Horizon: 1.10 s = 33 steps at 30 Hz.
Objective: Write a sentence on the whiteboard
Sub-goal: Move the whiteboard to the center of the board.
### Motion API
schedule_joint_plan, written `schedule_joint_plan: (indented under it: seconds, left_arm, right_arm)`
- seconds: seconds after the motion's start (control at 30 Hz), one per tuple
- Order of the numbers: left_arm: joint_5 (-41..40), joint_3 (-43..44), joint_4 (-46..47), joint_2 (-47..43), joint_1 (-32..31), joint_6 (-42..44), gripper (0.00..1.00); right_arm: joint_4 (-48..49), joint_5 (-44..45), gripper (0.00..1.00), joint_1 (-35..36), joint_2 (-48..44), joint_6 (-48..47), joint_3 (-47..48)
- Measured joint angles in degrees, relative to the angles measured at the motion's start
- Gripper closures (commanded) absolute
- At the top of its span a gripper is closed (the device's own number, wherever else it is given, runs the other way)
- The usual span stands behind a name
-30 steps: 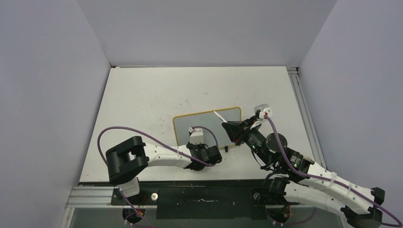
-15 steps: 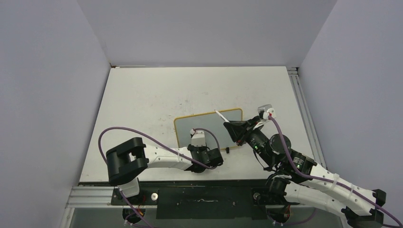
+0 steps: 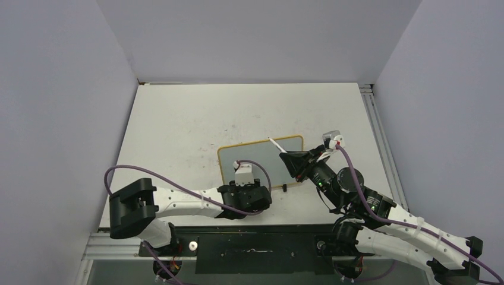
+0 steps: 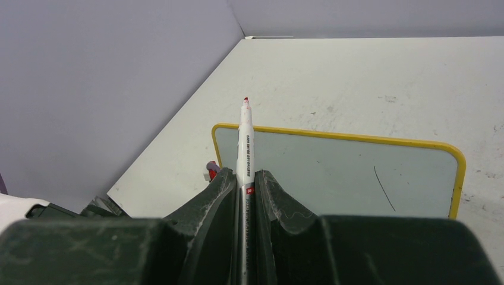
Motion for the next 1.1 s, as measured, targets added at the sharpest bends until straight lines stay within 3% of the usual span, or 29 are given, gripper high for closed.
schedule_joint_plan:
  seconds: [0.47,0.77,1.1]
  left_arm:
    - [8.1,-6.2,10.1,-19.5,1.7,16.9,0.40]
    - [22.3,-5.9,9.4,-29.9,12.4,29.6,0.38]
    - [38.3,6.5,0.5,-32.0,30.1,42.8,0.38]
  right_arm:
    - [-1.9,0.7,0.95,0.0,0.0,0.2,0.0]
    - [-3.2,1.6,0.95,0.0,-0.7,0.0,0.1]
    - [-4.5,2.7,0.95,0.0,-0.9,-0.1,0.9]
